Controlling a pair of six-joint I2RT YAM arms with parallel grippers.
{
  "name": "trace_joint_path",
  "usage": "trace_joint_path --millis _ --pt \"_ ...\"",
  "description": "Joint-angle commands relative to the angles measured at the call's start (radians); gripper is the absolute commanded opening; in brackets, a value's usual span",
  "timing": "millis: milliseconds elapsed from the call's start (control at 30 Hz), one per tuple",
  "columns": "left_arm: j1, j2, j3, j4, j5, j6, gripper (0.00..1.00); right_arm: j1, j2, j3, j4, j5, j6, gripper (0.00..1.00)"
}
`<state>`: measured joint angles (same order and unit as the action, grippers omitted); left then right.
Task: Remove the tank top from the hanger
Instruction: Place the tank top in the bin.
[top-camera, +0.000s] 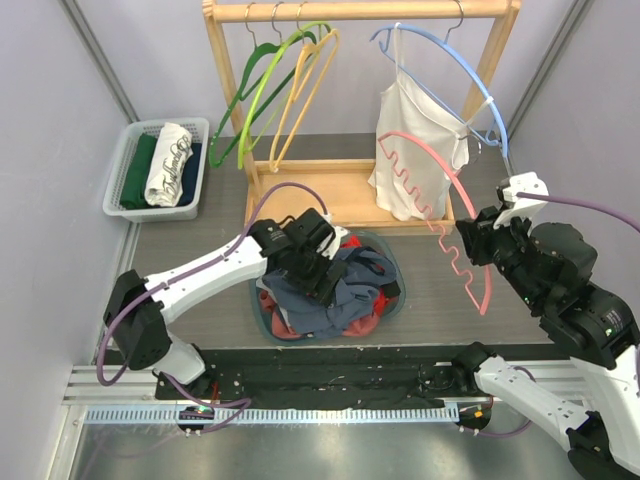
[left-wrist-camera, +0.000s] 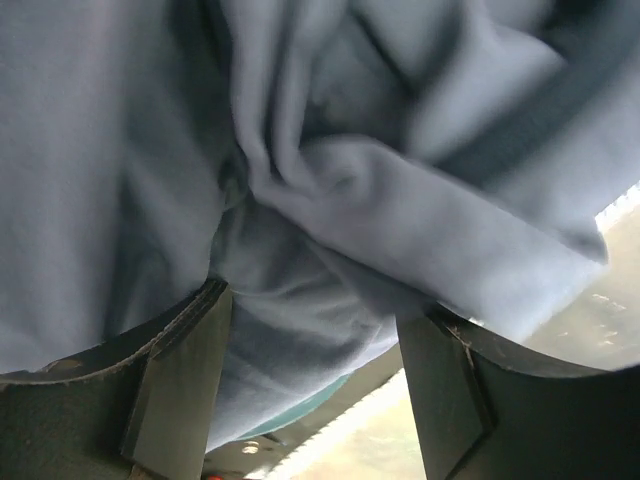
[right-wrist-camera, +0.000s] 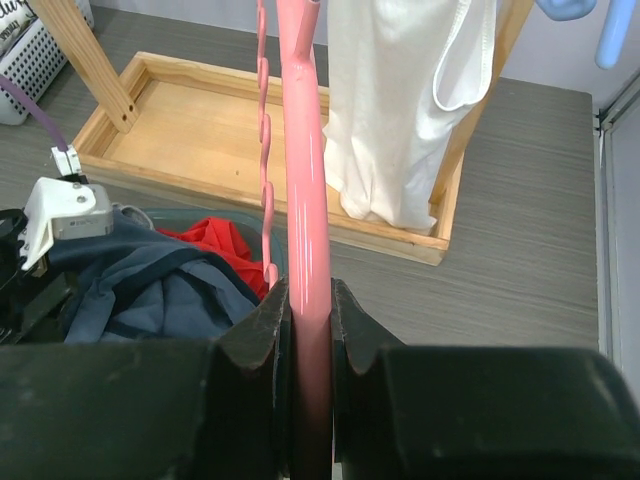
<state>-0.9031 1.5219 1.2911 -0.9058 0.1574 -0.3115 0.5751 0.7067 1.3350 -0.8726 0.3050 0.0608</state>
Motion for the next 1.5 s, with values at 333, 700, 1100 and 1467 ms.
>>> trace_joint_path --millis 333,700,1100,1467 --pt "0.098 0.302 0.063 -0.034 -0.011 0.027 0.64 0.005 0.004 0.079 0.055 0.014 0.043 0.01" --pt "0.067 0.328 0.109 0.061 -0.148 0.334 0.66 0.005 0.013 0.079 0.066 0.006 0.042 0.01" --pt "0.052 0.365 0.192 0.024 -0.117 0.417 0.68 0.003 -0.004 0.067 0.055 0.022 0.057 0.01" --pt "0.02 0.164 0.39 -0.156 -0.148 0.328 0.98 0.005 0.075 0.124 0.043 -0.014 -0.012 0.01"
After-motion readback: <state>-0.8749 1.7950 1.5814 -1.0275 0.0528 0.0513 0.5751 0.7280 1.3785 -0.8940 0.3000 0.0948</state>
